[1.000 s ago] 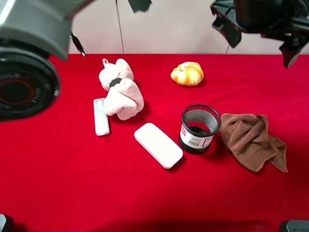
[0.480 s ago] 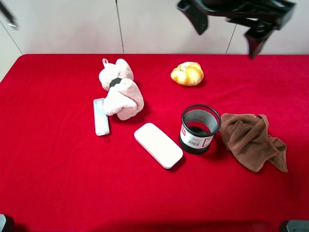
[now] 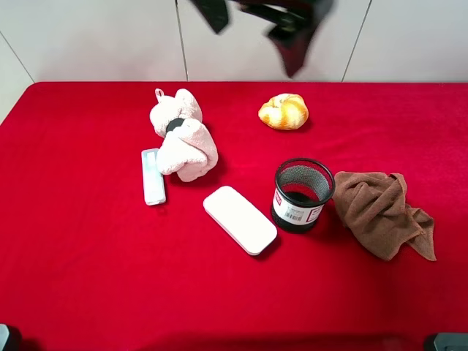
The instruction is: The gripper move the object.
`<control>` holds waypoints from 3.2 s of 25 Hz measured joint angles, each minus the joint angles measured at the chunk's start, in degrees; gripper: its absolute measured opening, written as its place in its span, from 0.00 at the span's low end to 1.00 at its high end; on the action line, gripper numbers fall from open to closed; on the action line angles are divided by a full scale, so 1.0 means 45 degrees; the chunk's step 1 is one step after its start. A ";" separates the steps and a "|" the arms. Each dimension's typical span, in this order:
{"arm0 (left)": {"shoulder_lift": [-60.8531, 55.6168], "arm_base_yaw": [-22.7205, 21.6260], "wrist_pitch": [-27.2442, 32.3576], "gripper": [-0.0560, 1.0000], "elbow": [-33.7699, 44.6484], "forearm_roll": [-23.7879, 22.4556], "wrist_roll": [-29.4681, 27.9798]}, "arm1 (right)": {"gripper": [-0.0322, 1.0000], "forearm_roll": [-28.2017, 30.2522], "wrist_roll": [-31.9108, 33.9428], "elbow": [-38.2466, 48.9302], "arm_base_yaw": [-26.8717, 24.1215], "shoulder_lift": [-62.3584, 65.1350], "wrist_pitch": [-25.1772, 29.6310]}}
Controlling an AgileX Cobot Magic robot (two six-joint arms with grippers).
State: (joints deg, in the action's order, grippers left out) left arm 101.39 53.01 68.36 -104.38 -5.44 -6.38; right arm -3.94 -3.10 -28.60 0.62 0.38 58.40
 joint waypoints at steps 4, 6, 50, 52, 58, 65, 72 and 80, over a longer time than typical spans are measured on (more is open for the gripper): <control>-0.1627 -0.0628 0.0000 0.96 0.1737 -0.0060 0.0138 | 0.70 0.0000 0.0000 0.0000 0.0000 0.0000 0.0000; -0.2587 -0.0986 0.0000 0.96 0.2806 -0.0060 0.0242 | 0.70 0.0000 0.0000 0.0000 0.0000 0.0000 0.0000; -1.9614 -0.4452 0.0018 0.96 1.4451 -0.2024 -0.1511 | 0.70 -0.0004 0.0000 0.0000 0.0000 0.0000 0.0000; -1.9960 -0.5145 0.0018 0.96 1.4574 -0.2024 -0.1631 | 0.70 -0.0004 0.0000 0.0000 0.0000 0.0000 0.0000; -2.0930 -0.7381 0.0029 0.96 1.5066 -0.2024 -0.1683 | 0.70 -0.0004 0.0000 0.0000 0.0000 0.0000 0.0000; -2.1688 -0.9835 -0.1567 0.96 1.6662 -0.0725 -0.1238 | 0.70 -0.0004 0.0000 0.0000 0.0000 0.0000 0.0000; -2.2558 -1.1509 -0.1706 0.96 1.6942 0.0552 0.0751 | 0.70 -0.0004 0.0000 0.0000 0.0000 0.0000 0.0000; -2.2573 -1.1789 -0.1733 0.96 1.6954 0.0915 0.1418 | 0.70 -0.0004 0.0000 0.0000 0.0000 0.0000 0.0000</control>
State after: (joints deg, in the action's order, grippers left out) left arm -0.19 -0.04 60.56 -28.08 -1.32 0.00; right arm -3.96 -3.10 -28.60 0.62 0.38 58.40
